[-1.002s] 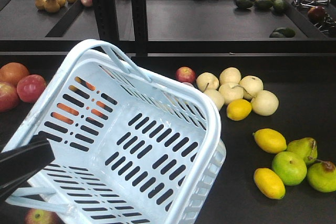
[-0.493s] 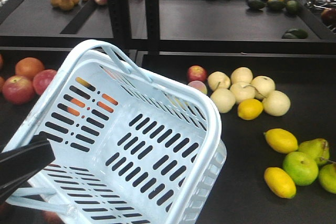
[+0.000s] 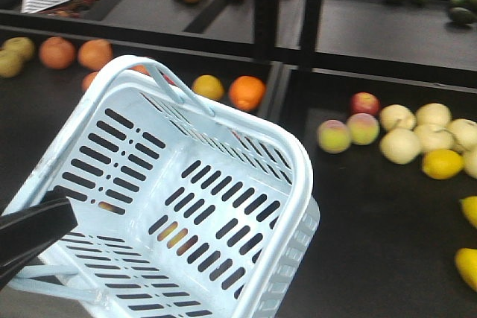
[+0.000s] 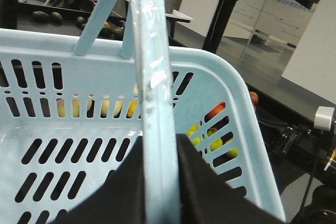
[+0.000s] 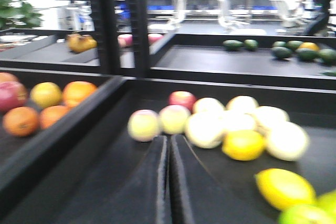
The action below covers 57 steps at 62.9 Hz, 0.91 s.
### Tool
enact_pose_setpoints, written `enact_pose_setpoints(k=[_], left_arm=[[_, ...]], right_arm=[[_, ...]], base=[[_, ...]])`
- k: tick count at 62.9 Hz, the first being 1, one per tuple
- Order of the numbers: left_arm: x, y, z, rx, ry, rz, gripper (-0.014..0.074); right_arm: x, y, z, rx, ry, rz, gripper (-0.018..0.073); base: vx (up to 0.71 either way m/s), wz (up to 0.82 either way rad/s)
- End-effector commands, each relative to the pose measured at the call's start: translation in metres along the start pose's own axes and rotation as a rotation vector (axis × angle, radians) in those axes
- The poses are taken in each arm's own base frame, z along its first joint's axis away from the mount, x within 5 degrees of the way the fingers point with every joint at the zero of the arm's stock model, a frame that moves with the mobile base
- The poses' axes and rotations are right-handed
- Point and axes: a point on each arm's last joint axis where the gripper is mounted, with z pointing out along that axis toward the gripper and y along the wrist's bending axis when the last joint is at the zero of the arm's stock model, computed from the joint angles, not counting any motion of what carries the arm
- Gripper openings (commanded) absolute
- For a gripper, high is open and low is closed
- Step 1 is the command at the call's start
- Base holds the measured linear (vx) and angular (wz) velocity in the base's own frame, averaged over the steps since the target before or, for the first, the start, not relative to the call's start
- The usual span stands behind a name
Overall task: Pick three apples into basket with both arms
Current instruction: 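Drive the base backward and turn while holding the basket up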
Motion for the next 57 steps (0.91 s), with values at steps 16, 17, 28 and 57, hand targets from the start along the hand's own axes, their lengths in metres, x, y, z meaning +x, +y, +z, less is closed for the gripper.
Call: enact_pose_setpoints(k=[16, 17, 28, 57], left_arm=[[-0.0079, 0.0007, -0.0013, -0.042, -0.015, 0.044, -0.0008], [-0.0079, 0.0007, -0.0013, -0.042, -0.015, 0.044, -0.0008], [-0.0079, 0.0007, -0.0013, -0.042, -0.015, 0.044, -0.0008], [-0.0079, 0.0007, -0.0013, -0.043, -0.015, 0.044, -0.0007]], right_arm=[[-0.0029, 0.0010, -0.0004, -0.008, -0.075, -0.010, -0.0004], [-0.0029, 0.0010, -0.0004, -0.008, -0.075, -0.010, -0.0004], [-0.0029, 0.0010, -0.0004, -0.008, -0.075, -0.010, -0.0004], [-0.0029, 0.0010, -0.0004, -0.008, -0.075, -0.010, -0.0004]], base=[[-0.15, 0.56], [-0.15, 0.54], [-0.15, 0.53], [-0.16, 0.60]])
